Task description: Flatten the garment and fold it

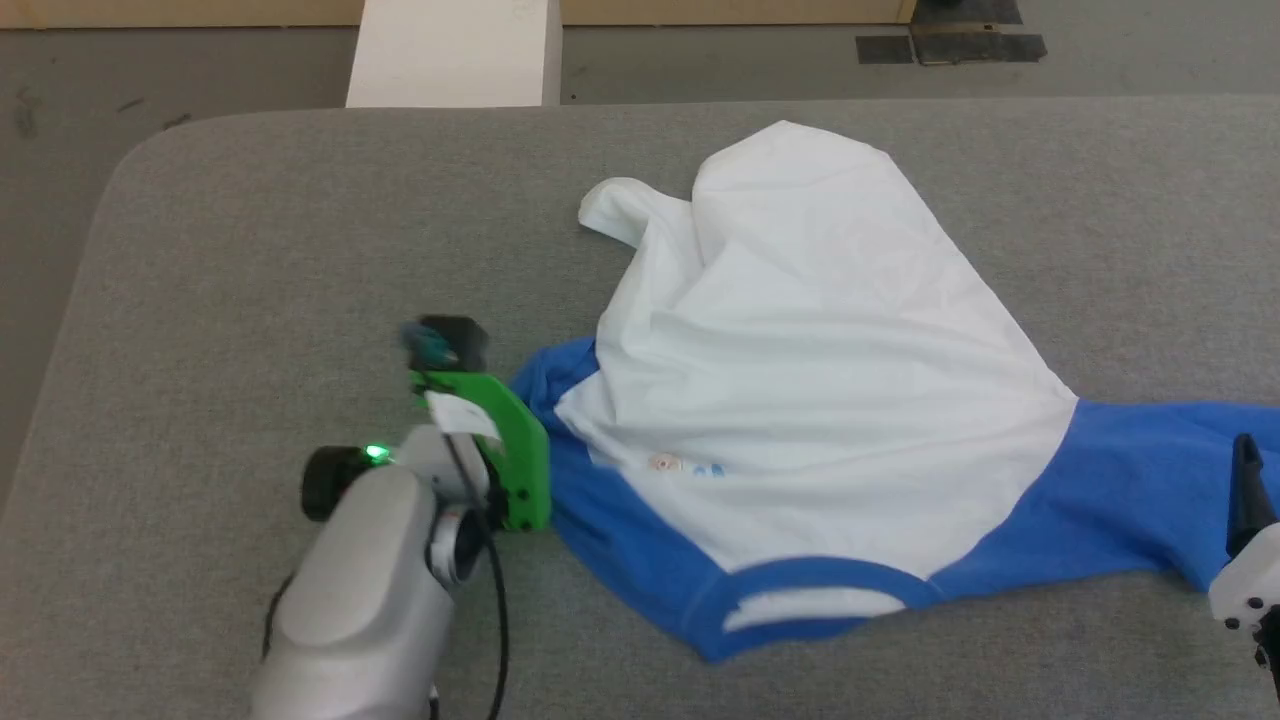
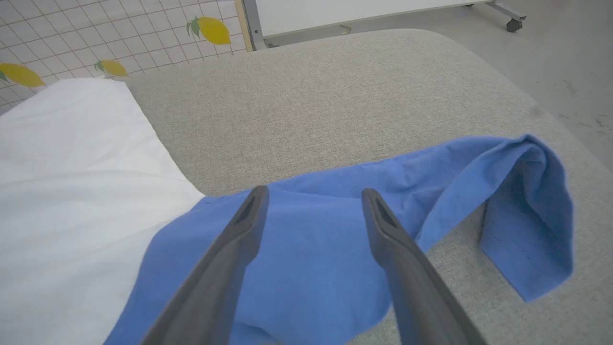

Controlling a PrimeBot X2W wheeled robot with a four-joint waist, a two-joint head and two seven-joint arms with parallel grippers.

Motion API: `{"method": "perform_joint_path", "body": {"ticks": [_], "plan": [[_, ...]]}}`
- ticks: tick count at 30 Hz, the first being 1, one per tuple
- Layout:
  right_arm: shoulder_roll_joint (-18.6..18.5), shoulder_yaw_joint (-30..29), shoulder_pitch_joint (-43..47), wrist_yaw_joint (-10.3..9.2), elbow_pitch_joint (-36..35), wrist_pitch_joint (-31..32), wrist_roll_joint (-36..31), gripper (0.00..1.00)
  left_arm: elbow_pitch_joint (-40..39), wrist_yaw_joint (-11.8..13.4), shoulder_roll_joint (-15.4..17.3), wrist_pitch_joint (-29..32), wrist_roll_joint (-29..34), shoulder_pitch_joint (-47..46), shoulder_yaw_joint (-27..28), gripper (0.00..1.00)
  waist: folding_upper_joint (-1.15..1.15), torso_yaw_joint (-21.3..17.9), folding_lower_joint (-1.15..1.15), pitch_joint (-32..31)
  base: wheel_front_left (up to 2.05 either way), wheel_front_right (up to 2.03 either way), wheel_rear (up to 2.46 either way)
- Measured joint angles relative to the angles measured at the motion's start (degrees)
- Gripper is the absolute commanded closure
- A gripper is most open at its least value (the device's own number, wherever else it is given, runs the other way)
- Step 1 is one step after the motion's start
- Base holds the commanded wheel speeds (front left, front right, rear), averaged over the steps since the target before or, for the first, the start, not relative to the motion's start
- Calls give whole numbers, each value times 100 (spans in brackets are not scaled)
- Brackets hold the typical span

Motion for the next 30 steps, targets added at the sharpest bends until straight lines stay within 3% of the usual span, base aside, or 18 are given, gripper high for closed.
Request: {"method": "perform_joint_path", "body": {"ticks": [5, 6, 7, 11, 12, 13, 18, 24, 27, 30], "plan": [[3, 146, -53, 0, 47, -7, -3, 0, -163, 486, 88, -750, -386, -347, 878, 100, 0, 122, 0, -43, 0, 0, 0], [3, 162, -65, 0, 53, -8, -3, 0, -203, 563, 160, -844, -410, -420, 1027, 100, 0, 143, 0, -53, 0, 0, 0], [1, 235, -104, 0, 59, -8, -11, 0, -212, 880, 442, -1000, -494, -494, 1402, 100, 0, 193, 0, -73, 0, 0, 0], [2, 361, -144, 0, 87, -8, -10, 0, 7, 1150, 680, -1034, -549, -436, 1690, 100, 0, 229, 0, -72, 0, 0, 0], [3, 381, -144, 0, 101, -8, -10, 0, 59, 1139, 675, -1029, -581, -396, 1704, 78, 0, 232, 0, -66, 0, 0, 0], [3, 394, -144, 0, 119, -8, -9, 0, 110, 1083, 650, -1076, -627, -344, 1702, 0, 0, 238, 0, -58, 0, 0, 0], [2, 447, -144, 0, 182, -31, -1, 0, 54, 716, 534, -1672, -728, -288, 1718, 0, 0, 293, 0, -73, 0, 0, 0], [3, 586, -144, 0, 218, -56, 13, 0, -612, 199, 813, -3282, -552, 226, 1797, 0, 0, 277, 0, -190, 0, 0, 0], [2, 732, -133, 0, 186, -47, 55, 0, -916, 156, 829, -3985, -491, 835, 1870, 0, 0, 278, 0, -246, 0, 0, 0], [-3, 972, -80, 0, 66, -7, 54, 0, -1174, 160, 734, -4309, -488, 1403, 1924, 0, 0, 322, 0, -265, 0, 0, 0]]}}
